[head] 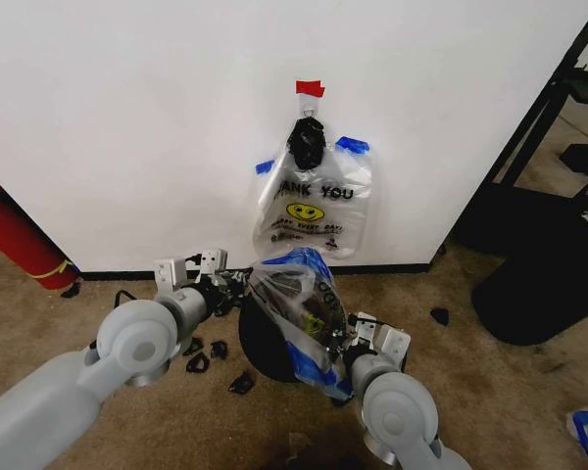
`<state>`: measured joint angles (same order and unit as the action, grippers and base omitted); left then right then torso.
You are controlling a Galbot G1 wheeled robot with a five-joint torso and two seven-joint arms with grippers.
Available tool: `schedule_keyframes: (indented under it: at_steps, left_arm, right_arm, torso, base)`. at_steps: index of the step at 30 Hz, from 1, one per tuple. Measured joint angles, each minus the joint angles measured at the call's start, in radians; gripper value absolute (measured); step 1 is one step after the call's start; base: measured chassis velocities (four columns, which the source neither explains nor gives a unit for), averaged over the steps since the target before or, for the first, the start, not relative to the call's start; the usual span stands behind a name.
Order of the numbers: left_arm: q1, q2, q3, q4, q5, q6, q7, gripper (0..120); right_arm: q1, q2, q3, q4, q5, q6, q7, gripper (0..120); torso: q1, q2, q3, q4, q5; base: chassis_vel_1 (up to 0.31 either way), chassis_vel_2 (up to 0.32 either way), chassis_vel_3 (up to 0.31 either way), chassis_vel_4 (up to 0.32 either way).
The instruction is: Pick up the garbage bag from the wall and place it over the trash bin.
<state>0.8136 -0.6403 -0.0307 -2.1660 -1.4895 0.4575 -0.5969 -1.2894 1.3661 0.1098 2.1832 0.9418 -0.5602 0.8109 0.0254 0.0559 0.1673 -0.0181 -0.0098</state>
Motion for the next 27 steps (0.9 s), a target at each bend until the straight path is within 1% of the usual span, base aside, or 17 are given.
schedule_keyframes:
  at_steps: [4, 9, 15, 18, 27]
  left_arm:
    - [0.003, 0.012, -0.018, 0.014, -0.023, 0.000, 0.002, 0]
    - [0.017, 0.054, -0.035, 0.010, -0.038, 0.004, 0.011, 0]
    - [0.051, 0.089, -0.063, 0.026, -0.048, 0.033, 0.030, 0]
    - [0.067, 0.095, -0.071, 0.038, -0.053, 0.048, 0.041, 0]
    - [0.094, 0.097, -0.083, 0.040, -0.054, 0.071, 0.055, 0]
  right_arm:
    - [-0.006, -0.008, 0.006, -0.001, -0.003, 0.022, -0.023, 0]
    - [-0.013, -0.032, 0.025, -0.013, -0.003, 0.051, -0.068, 0]
    - [-0.006, -0.026, 0.028, -0.012, 0.005, 0.082, -0.094, 0]
    - [-0.010, -0.022, 0.027, -0.010, 0.004, 0.095, -0.118, 0]
    - [-0.002, -0.020, 0.039, -0.013, 0.008, 0.129, -0.110, 0]
  torso:
    - [0.000, 0.000, 0.000, -0.0001, 0.0001]
    - [0.000, 0.000, 0.000, -0.0001, 0.0001]
    - [0.000, 0.000, 0.000, 0.0001, 0.0000]
    - [0.000, 0.000, 0.000, 0.0000, 0.0000]
    - [0.000, 0.000, 0.000, -0.0001, 0.0000]
  base:
    - [0.000, 0.000, 0.000, 0.000]
    - [0.000, 0.000, 0.000, 0.000]
    - [0.000, 0.000, 0.000, 0.000]
    - [0.000, 0.000, 0.000, 0.000]
    - [0.000, 0.000, 0.000, 0.000]
